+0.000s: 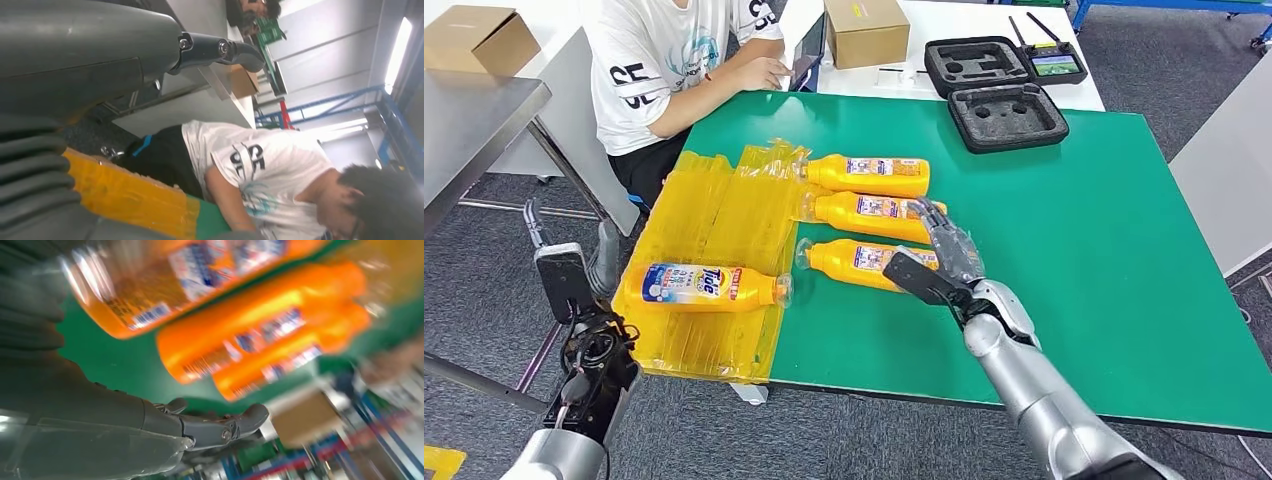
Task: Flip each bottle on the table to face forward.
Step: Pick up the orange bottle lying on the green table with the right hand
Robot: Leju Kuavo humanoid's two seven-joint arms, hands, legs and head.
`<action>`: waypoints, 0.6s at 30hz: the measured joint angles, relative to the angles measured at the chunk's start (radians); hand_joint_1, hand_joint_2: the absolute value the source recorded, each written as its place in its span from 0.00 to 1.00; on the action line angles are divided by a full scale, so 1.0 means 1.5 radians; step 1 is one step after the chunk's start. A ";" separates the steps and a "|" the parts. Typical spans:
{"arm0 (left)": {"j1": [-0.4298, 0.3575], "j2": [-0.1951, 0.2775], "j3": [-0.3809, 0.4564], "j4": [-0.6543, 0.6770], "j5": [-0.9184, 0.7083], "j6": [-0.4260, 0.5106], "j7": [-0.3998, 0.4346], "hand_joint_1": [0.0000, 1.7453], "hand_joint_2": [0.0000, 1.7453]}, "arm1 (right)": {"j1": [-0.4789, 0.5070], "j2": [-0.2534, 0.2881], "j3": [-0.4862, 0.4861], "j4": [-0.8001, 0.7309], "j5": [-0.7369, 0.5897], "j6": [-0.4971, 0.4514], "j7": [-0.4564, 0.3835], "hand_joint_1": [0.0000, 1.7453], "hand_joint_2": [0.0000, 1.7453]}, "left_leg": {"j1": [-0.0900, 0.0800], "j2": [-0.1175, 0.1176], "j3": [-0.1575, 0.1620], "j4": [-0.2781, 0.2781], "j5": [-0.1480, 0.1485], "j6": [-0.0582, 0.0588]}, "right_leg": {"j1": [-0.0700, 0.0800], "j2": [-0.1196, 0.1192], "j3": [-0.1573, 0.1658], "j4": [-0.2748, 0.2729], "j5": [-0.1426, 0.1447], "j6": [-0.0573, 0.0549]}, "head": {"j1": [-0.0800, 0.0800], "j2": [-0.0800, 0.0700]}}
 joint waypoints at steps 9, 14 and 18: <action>0.005 -0.005 -0.016 -0.010 -0.003 -0.026 0.000 0.00 1.00 | -0.059 0.013 0.014 0.093 0.028 0.059 0.024 0.00 1.00 | 0.000 0.000 0.000 0.000 0.000 0.000 | 0.000 0.000 0.000 0.000 0.000 0.000 | 0.000 0.000; 0.005 -0.011 -0.032 -0.010 -0.003 -0.034 0.000 0.00 1.00 | -0.091 0.028 0.029 0.128 0.040 0.086 0.028 0.00 1.00 | 0.000 0.000 0.000 0.000 0.000 0.000 | 0.000 0.000 0.000 0.000 0.000 0.000 | 0.000 0.000; 0.005 -0.014 -0.039 -0.010 0.000 -0.038 0.000 0.00 1.00 | -0.111 0.039 0.036 0.149 0.040 0.103 0.029 0.00 1.00 | 0.000 0.000 0.000 0.000 0.000 0.000 | 0.000 0.000 0.000 0.000 0.000 0.000 | 0.000 0.000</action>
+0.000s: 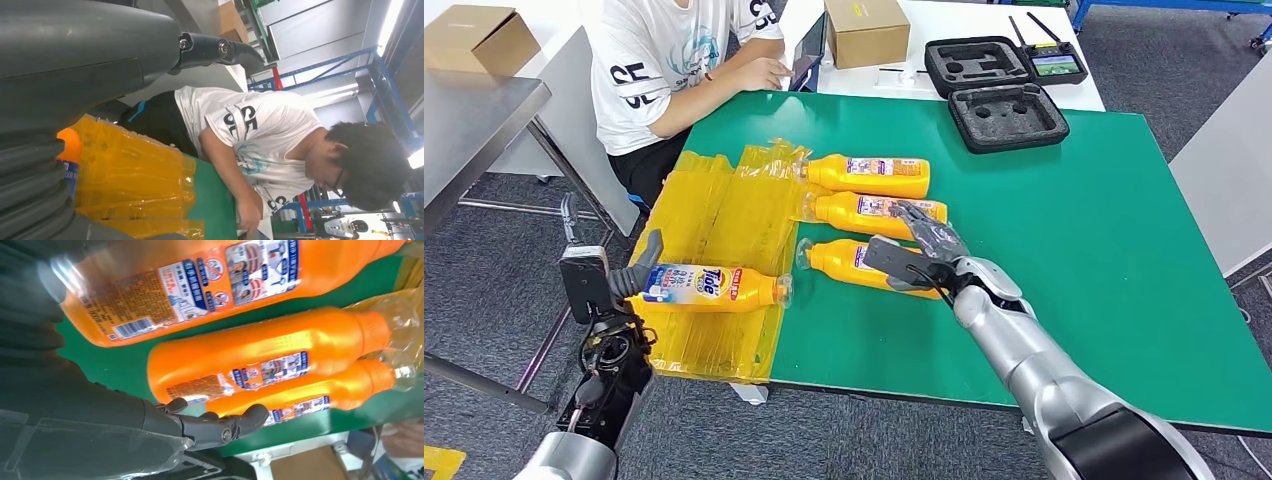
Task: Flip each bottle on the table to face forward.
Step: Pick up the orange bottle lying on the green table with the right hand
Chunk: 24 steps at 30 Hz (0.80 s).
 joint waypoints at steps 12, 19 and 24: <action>0.003 -0.002 -0.005 0.001 0.016 -0.002 0.000 0.00 1.00 | -0.009 0.018 0.017 0.056 -0.001 0.057 0.016 0.00 1.00 | 0.000 0.000 0.000 0.000 0.000 0.000 | 0.000 0.000 0.000 0.000 0.000 0.000 | 0.000 0.000; 0.007 -0.003 -0.005 0.002 0.017 -0.003 0.000 0.00 1.00 | -0.010 0.018 0.024 0.075 0.000 0.066 0.020 0.00 1.00 | 0.000 0.000 0.000 0.000 0.000 0.000 | 0.000 0.000 0.000 0.000 0.000 0.000 | 0.000 0.000; 0.008 -0.004 -0.005 0.002 0.017 -0.003 0.000 0.00 1.00 | -0.012 0.018 0.028 0.083 0.000 0.076 0.030 0.00 1.00 | 0.000 0.000 0.000 0.000 0.000 0.000 | 0.000 0.000 0.000 0.000 0.000 0.000 | 0.000 0.000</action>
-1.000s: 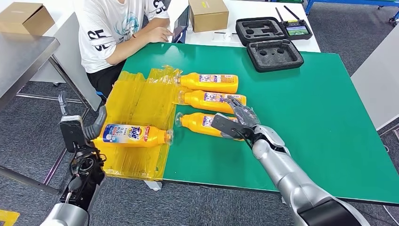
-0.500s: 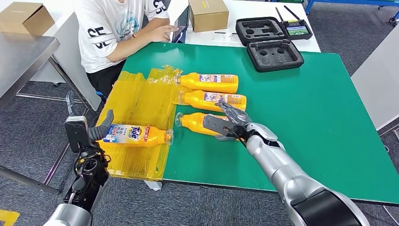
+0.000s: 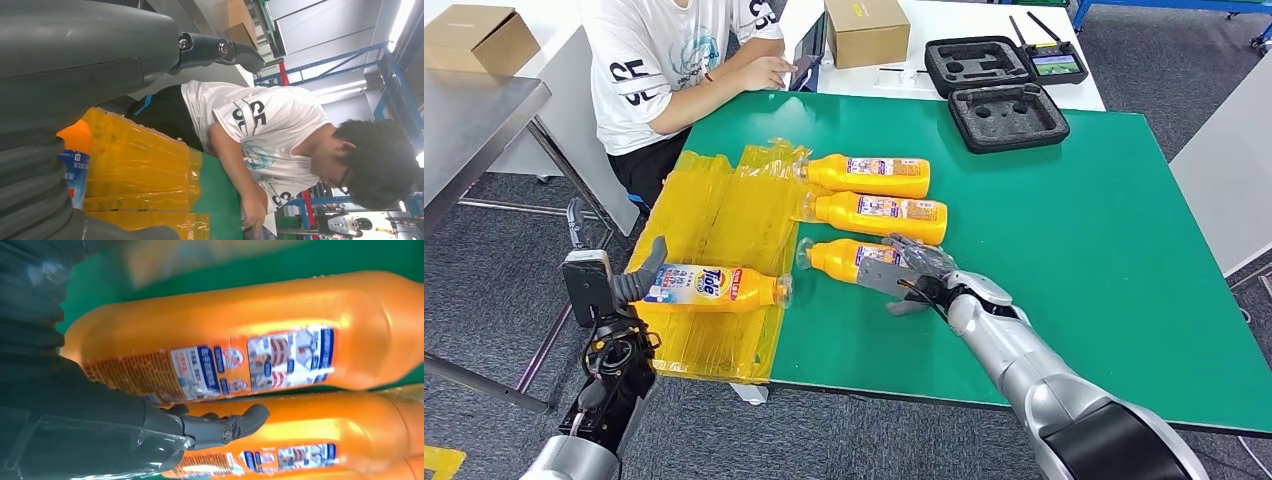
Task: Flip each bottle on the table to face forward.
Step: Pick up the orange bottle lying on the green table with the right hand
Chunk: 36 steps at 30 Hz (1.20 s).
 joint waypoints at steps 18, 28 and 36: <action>0.004 -0.002 0.000 0.006 0.000 0.001 0.000 0.00 1.00 | -0.002 -0.008 0.001 0.011 -0.012 -0.004 0.019 0.00 1.00 | 0.000 0.000 0.000 0.000 0.000 0.000 | 0.000 0.000 0.000 0.000 0.000 0.000 | 0.000 0.000; 0.004 -0.002 0.000 0.006 0.002 0.000 0.000 0.00 1.00 | -0.002 -0.010 0.001 0.015 -0.012 0.000 0.019 0.53 1.00 | 0.000 0.000 0.000 0.000 0.000 0.000 | 0.000 0.000 0.000 0.000 0.000 0.000 | 0.000 0.000; 0.002 -0.004 0.000 0.013 0.007 -0.008 0.000 0.00 1.00 | -0.002 -0.011 0.001 0.016 -0.011 0.013 0.016 0.99 1.00 | 0.000 0.000 0.000 0.000 0.000 0.000 | 0.000 0.000 0.000 0.000 0.000 0.000 | 0.000 0.000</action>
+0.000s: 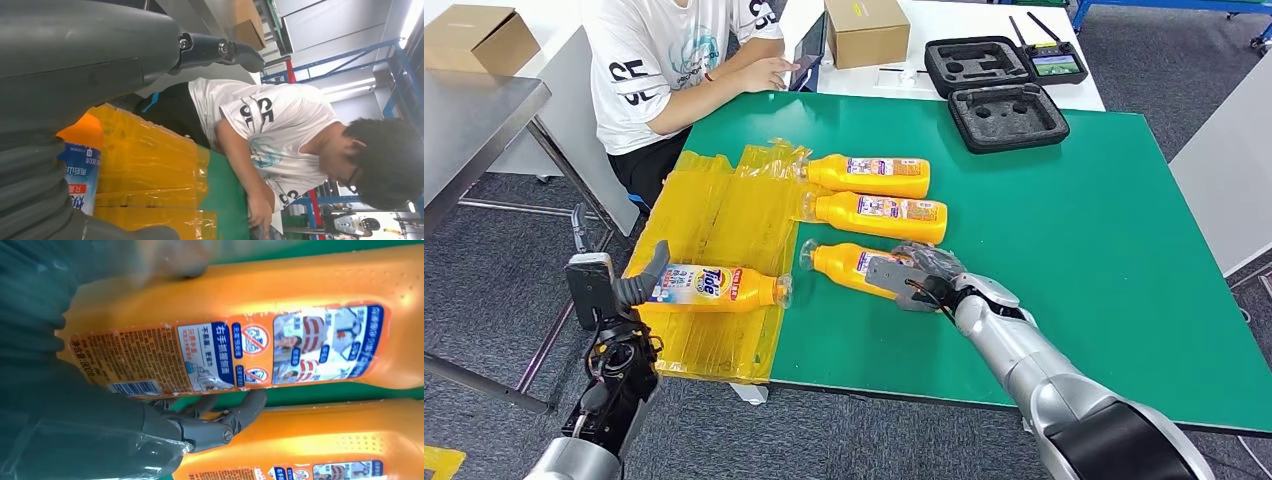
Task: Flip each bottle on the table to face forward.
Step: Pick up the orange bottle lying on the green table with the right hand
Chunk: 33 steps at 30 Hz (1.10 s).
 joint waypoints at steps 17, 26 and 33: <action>-0.008 -0.005 0.001 0.014 0.007 -0.003 0.000 0.00 1.00 | -0.004 -0.004 0.021 0.004 0.035 0.024 0.000 1.00 1.00 | 0.000 0.000 0.000 0.000 0.000 0.000 | 0.000 0.000 0.000 0.000 0.000 0.000 | 0.000 0.000; -0.004 -0.008 0.003 0.013 0.013 -0.016 0.000 0.00 1.00 | 0.009 -0.001 0.010 0.002 -0.064 0.027 -0.127 1.00 1.00 | 0.000 0.000 0.000 0.000 0.000 0.000 | 0.000 0.000 0.000 0.000 0.000 0.000 | 0.000 0.000; 0.024 -0.017 0.012 -0.025 0.063 -0.091 0.000 0.00 1.00 | 0.067 0.022 -0.091 -0.074 -0.270 0.030 -0.332 1.00 1.00 | 0.000 0.000 0.000 0.000 0.000 0.000 | 0.000 0.000 0.000 0.000 0.000 0.000 | 0.000 0.000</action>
